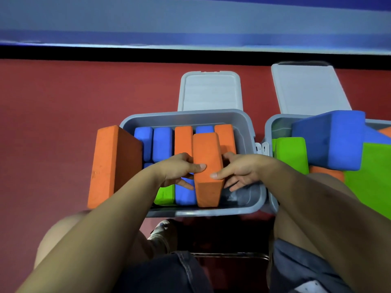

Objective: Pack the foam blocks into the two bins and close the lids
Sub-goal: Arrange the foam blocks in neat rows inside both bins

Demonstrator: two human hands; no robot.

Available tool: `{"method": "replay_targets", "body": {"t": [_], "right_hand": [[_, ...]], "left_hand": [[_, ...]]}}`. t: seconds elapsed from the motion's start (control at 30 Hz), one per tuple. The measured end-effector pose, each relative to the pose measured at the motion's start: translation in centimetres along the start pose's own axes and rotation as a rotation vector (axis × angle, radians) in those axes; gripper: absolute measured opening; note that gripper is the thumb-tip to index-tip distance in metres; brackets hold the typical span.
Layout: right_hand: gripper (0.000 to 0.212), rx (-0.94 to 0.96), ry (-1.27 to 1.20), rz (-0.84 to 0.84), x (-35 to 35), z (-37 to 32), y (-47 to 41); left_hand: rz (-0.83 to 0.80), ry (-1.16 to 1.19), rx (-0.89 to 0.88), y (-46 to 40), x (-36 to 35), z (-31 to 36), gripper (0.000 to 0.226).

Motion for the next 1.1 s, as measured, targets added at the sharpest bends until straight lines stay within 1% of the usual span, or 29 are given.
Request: {"method": "replay_targets", "body": {"t": [0.07, 0.13, 0.17, 0.2, 0.27, 0.3, 0.4, 0.43, 0.53, 0.67, 0.73, 0.8, 0.87, 0.97, 1.03, 1.1], "right_hand": [[0.088, -0.014, 0.109, 0.047, -0.4, 0.7, 0.4], [0.069, -0.066, 0.357, 0.138, -1.4, 1.9, 0.2], [0.057, -0.091, 0.434, 0.159, -2.1, 2.5, 0.0], [0.052, -0.104, 0.445, 0.171, -2.7, 3.1, -0.2], [0.051, -0.065, 0.361, 0.215, -3.2, 3.2, -0.6], [0.049, -0.017, 0.314, 0.261, -3.1, 3.0, -0.5], [0.045, 0.087, 0.272, 0.386, -2.5, 2.5, -0.6], [0.045, 0.091, 0.301, 0.393, -2.7, 2.5, -0.7], [0.049, 0.041, 0.426, 0.4, -3.7, 3.1, -1.8], [0.044, 0.036, 0.596, 0.55, -3.3, 2.5, -2.9], [0.043, 0.005, 0.603, 0.511, -3.3, 2.3, -3.7], [0.042, -0.038, 0.617, 0.449, -3.6, 2.3, -4.4], [0.041, -0.117, 0.622, 0.488, -3.1, 2.6, -6.2], [0.04, -0.177, 0.504, 0.533, -2.5, 2.8, -8.5], [0.037, -0.212, 0.47, 0.538, -2.2, 2.8, -9.1], [0.035, -0.231, 0.504, 0.557, -2.1, 2.9, -9.5]], "left_hand": [[0.018, -0.118, -0.003, 0.3, -0.4, -0.3, 0.043], [0.026, -0.384, 0.018, 0.4, -1.6, -1.2, 0.029], [0.039, -0.479, 0.029, 0.4, -2.3, -1.7, 0.024], [0.067, -0.512, 0.039, 0.4, -2.9, -2.2, 0.021], [0.148, -0.493, 0.012, 0.1, -3.1, -2.5, 0.019], [0.18, -0.471, -0.009, 0.0, -3.0, -2.4, 0.021], [0.219, -0.32, -0.043, -0.3, -2.3, -2.6, 0.027], [0.226, -0.282, -0.043, -0.4, -2.2, -3.0, 0.028], [0.238, -0.287, -0.011, -0.9, -2.3, -4.6, 0.026], [0.268, -0.306, -0.026, -2.7, -2.0, -5.3, 0.012], [0.207, -0.293, 0.011, -3.5, -2.0, -5.6, 0.012], [0.125, -0.28, 0.055, -4.5, -1.9, -6.6, 0.019], [0.097, -0.203, 0.095, -5.4, -1.8, -7.3, 0.023], [0.088, -0.09, 0.153, -6.7, -1.0, -7.8, 0.018], [0.044, -0.013, 0.216, -7.3, -0.9, -8.0, 0.017], [-0.006, 0.002, 0.263, -7.7, -1.0, -8.4, 0.016]]}}
Point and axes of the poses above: each hand's wrist, its own y-axis away from the middle knuckle, its own x-axis out of the back of the hand, z = x × y, the point moved 4 cm from there along -y, towards the middle knuckle, and after that the axes turned 5 degrees about -x, right-handed, at the moved point
